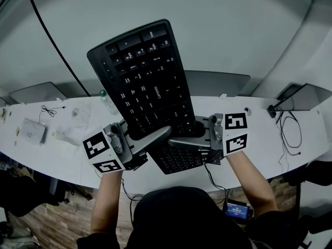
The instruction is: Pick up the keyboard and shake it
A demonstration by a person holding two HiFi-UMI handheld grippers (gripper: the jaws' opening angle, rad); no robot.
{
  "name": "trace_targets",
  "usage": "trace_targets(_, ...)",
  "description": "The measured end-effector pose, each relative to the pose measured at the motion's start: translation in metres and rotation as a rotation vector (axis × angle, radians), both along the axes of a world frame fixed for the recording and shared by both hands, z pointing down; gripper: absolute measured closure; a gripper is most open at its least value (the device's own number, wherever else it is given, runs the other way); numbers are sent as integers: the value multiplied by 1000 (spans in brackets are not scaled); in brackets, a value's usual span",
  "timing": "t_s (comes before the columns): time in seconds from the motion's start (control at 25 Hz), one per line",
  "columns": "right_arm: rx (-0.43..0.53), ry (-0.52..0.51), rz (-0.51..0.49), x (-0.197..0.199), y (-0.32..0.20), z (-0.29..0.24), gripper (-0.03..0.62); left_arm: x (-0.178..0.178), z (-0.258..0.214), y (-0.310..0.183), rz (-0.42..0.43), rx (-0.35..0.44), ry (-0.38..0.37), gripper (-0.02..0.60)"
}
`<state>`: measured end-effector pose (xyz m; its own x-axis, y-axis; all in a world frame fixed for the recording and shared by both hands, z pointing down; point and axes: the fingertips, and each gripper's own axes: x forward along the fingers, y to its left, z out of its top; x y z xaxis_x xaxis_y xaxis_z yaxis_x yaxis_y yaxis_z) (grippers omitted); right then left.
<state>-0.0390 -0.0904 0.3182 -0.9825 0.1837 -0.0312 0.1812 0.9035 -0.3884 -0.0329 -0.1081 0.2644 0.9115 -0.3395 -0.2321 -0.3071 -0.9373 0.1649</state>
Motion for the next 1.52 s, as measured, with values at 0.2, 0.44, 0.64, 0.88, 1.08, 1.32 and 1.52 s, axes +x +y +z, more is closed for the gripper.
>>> trace_targets(0.2,25,16,-5,-2,-5,3,506,-1,3,-6,8,-38,-19,471)
trace_targets(0.44,75,13,3,-3,-6,4,502,-2,4,-9,20,-81,-24,483)
trace_targets(0.64,81,14,-5,-3,-14,4,470,-2,1,-11,20,-89,-36,491)
trace_targets(0.88,80,22,46,6,-28,-5,457,-4,-7,-16,-29,-67,-79,497)
trace_targets(1.08,116,31,78,16,-35,-6,451,-3,-7,-18,-46,-57,-95,497)
trace_targets(1.32,172,102,138,28,-44,5,451,-8,-4,-22,-95,-45,-120,497)
trace_targets(1.52,238,167,190,30,-54,15,451,-17,3,-31,-152,-24,-185,497)
